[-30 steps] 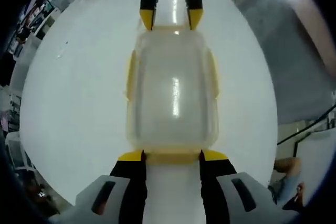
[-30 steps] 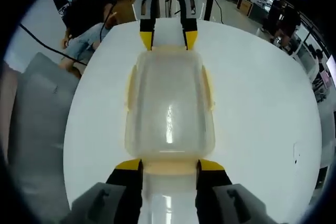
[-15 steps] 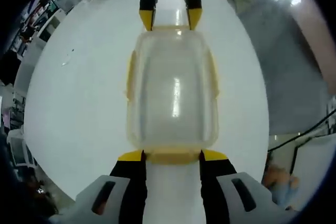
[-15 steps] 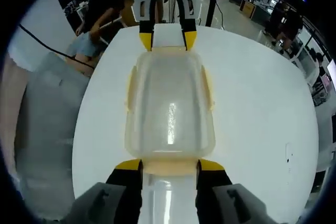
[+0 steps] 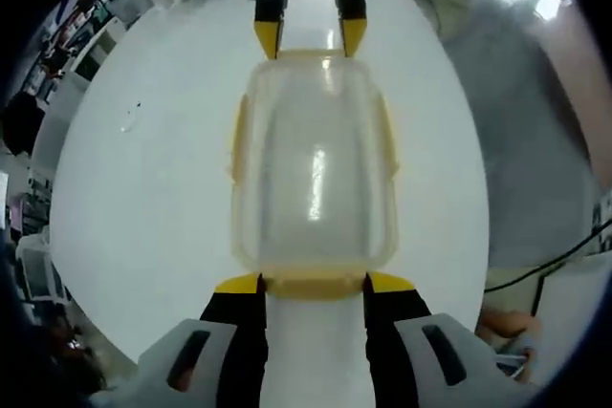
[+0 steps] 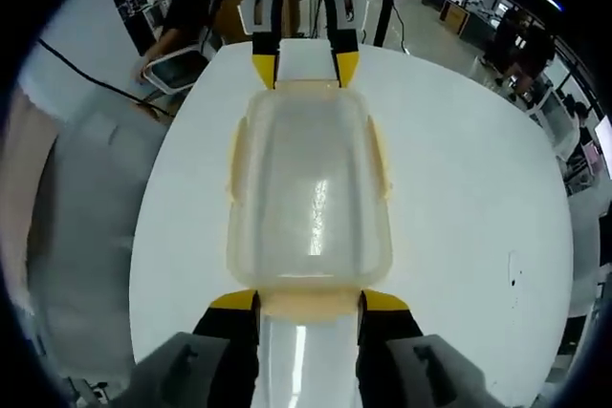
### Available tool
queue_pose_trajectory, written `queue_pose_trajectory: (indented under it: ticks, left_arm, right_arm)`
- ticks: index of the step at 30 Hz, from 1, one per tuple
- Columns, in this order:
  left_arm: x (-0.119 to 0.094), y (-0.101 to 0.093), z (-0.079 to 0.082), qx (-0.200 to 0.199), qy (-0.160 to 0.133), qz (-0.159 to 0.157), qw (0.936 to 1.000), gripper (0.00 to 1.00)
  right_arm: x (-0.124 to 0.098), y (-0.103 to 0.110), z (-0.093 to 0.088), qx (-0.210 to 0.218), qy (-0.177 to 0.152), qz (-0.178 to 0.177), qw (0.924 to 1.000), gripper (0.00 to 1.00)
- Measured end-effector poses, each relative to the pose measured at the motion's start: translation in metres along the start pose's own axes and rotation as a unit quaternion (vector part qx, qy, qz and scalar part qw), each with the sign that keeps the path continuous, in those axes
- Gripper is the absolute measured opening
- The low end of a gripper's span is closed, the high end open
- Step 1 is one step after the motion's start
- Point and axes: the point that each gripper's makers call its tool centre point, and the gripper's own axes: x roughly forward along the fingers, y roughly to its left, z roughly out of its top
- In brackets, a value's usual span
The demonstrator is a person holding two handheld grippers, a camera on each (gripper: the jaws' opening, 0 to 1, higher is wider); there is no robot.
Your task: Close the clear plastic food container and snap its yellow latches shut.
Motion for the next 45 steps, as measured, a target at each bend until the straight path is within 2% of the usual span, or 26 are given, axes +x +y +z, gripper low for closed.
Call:
queue_pose_trajectory:
  ticks: [7,18,25,34,39,45]
  left_arm:
    - [0.000,0.000,0.025,-0.007,-0.017,-0.009,0.9998,0.37]
    - [0.009,0.008,0.066,0.009,-0.020,-0.005,0.9997,0.37]
    - [0.019,0.010,0.088,0.020,-0.019,-0.006,0.9996,0.37]
    - [0.028,0.007,0.125,0.031,-0.042,-0.016,0.9985,0.37]
    - [0.036,0.004,0.139,0.035,-0.044,-0.021,0.9982,0.37]
    - [0.041,0.007,0.157,0.036,-0.052,-0.016,0.9979,0.37]
  right_arm:
    - [-0.008,0.000,-0.021,0.001,0.011,0.002,0.9999,0.37]
    - [-0.026,-0.005,-0.060,0.015,0.025,-0.006,0.9996,0.37]
    - [-0.036,-0.005,-0.082,0.023,0.021,-0.005,0.9995,0.37]
    - [-0.043,0.001,-0.119,0.039,0.035,-0.007,0.9986,0.37]
    - [-0.047,0.006,-0.136,0.043,0.044,-0.001,0.9981,0.37]
    - [-0.057,0.002,-0.153,0.043,0.058,-0.001,0.9974,0.37]
